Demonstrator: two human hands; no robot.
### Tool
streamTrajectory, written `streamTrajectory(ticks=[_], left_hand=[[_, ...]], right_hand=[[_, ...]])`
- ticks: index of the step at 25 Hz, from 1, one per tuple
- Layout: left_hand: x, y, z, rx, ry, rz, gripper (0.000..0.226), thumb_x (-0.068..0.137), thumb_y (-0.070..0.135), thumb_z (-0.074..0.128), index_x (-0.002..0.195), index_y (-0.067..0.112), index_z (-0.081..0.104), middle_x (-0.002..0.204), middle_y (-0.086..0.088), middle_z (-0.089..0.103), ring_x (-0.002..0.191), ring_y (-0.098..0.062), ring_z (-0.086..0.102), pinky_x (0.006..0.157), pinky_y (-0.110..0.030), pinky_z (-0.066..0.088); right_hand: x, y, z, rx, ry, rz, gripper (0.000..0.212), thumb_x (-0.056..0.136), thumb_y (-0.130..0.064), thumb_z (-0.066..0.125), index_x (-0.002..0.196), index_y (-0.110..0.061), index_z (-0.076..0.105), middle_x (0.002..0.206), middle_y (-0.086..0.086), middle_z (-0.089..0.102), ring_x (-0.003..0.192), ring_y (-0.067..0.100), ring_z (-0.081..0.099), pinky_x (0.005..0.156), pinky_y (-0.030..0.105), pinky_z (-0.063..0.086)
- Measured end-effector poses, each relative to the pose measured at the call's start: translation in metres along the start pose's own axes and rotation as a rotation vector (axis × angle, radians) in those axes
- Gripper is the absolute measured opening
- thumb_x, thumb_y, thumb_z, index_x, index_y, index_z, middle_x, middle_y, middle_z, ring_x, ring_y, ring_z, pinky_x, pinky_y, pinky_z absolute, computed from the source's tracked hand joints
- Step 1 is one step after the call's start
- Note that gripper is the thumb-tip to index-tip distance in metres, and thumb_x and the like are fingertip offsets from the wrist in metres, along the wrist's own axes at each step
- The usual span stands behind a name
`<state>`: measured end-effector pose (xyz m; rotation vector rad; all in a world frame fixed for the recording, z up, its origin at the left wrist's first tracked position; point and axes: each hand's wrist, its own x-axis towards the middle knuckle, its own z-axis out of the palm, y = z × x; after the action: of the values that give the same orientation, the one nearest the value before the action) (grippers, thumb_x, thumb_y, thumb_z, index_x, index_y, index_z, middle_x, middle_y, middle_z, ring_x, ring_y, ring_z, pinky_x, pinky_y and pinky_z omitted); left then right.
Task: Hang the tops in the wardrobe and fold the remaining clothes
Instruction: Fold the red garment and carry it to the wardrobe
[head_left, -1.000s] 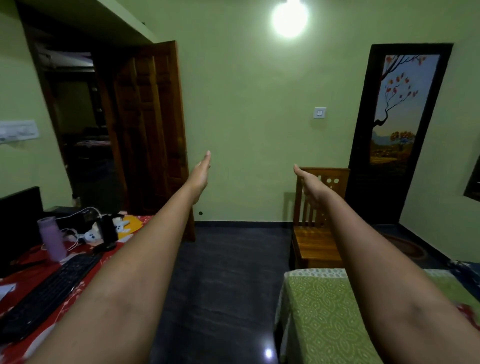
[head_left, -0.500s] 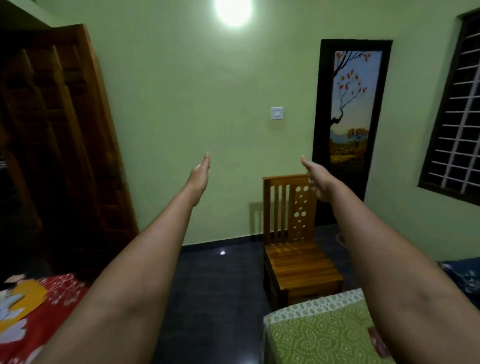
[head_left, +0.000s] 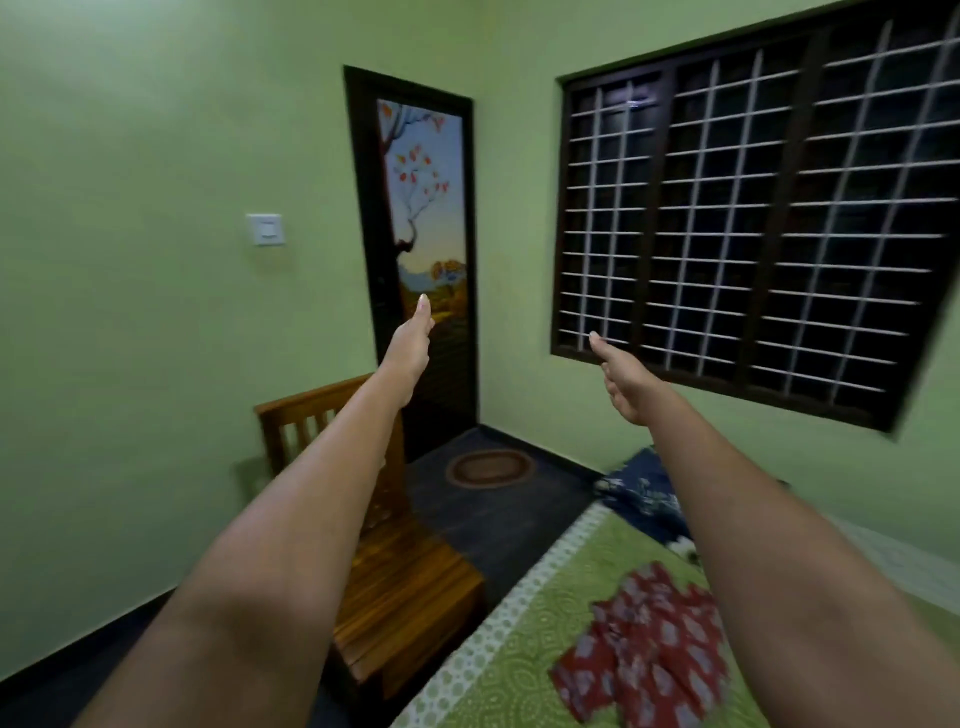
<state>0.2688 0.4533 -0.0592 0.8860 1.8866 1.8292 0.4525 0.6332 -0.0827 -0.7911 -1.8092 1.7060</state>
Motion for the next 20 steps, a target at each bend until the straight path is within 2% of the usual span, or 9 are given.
streamTrajectory(ticks=[2,7,10,12,14,16,18,20], left_hand=[[0.037,0.001,0.047,0.002,-0.118,0.015,0.071,0.096,0.061,0.023,0.149,0.015,0.026,0.15,0.005,0.034,0.139,-0.016,0.028,0.118,-0.038,0.018],[0.114,-0.003,0.131,0.017,-0.396,0.043,0.076,0.093,0.067,0.021,0.151,0.018,0.021,0.157,-0.003,0.023,0.145,-0.023,0.02,0.119,-0.045,0.015],[0.151,-0.009,0.159,0.003,-0.482,0.048,0.076,0.093,0.067,0.022,0.151,0.019,0.02,0.156,-0.002,0.026,0.144,-0.024,0.022,0.118,-0.044,0.018],[0.17,-0.028,0.175,0.007,-0.518,0.02,0.072,0.095,0.064,0.023,0.151,0.018,0.023,0.155,-0.001,0.029,0.142,-0.024,0.027,0.113,-0.042,0.025],[0.183,-0.064,0.193,0.03,-0.549,-0.034,0.069,0.096,0.061,0.024,0.15,0.018,0.026,0.152,-0.002,0.034,0.138,-0.025,0.033,0.104,-0.041,0.032],[0.194,-0.116,0.215,0.075,-0.576,-0.114,0.064,0.098,0.056,0.028,0.148,0.015,0.029,0.148,-0.003,0.039,0.134,-0.026,0.039,0.101,-0.042,0.036],[0.196,-0.18,0.238,0.156,-0.595,-0.204,0.054,0.1,0.047,0.036,0.141,0.013,0.039,0.141,-0.005,0.046,0.127,-0.027,0.046,0.097,-0.04,0.041],[0.189,-0.254,0.262,0.286,-0.643,-0.27,0.042,0.1,0.037,0.044,0.133,0.012,0.049,0.136,-0.009,0.052,0.12,-0.029,0.052,0.095,-0.037,0.045]], right_hand=[[0.005,0.003,-0.046,-0.007,0.159,0.015,0.068,0.097,-0.053,0.039,0.152,-0.02,0.017,0.159,0.006,0.008,0.147,0.022,0.007,0.119,0.037,0.009],[0.011,0.001,-0.116,0.0,0.446,0.04,0.075,0.094,-0.058,0.041,0.152,-0.019,0.015,0.16,0.007,0.008,0.147,0.023,0.008,0.119,0.037,0.011],[0.023,0.008,-0.131,-0.01,0.538,0.067,0.073,0.094,-0.058,0.04,0.152,-0.02,0.017,0.159,0.008,0.012,0.147,0.023,0.01,0.118,0.039,0.011],[0.032,0.027,-0.134,-0.051,0.56,0.15,0.073,0.094,-0.061,0.037,0.152,-0.021,0.019,0.158,0.01,0.019,0.146,0.028,0.012,0.117,0.044,0.011],[0.04,0.062,-0.139,-0.078,0.58,0.257,0.072,0.094,-0.062,0.034,0.151,-0.02,0.023,0.154,0.012,0.027,0.143,0.034,0.019,0.115,0.049,0.015],[0.05,0.113,-0.143,-0.094,0.588,0.366,0.069,0.095,-0.061,0.033,0.148,-0.017,0.028,0.151,0.013,0.034,0.14,0.036,0.026,0.111,0.05,0.02],[0.055,0.175,-0.144,-0.105,0.587,0.482,0.065,0.096,-0.058,0.034,0.146,-0.016,0.032,0.147,0.013,0.039,0.136,0.036,0.033,0.11,0.051,0.022],[0.061,0.245,-0.146,-0.14,0.592,0.608,0.061,0.097,-0.052,0.038,0.143,-0.011,0.037,0.14,0.014,0.047,0.127,0.033,0.043,0.102,0.046,0.033]])
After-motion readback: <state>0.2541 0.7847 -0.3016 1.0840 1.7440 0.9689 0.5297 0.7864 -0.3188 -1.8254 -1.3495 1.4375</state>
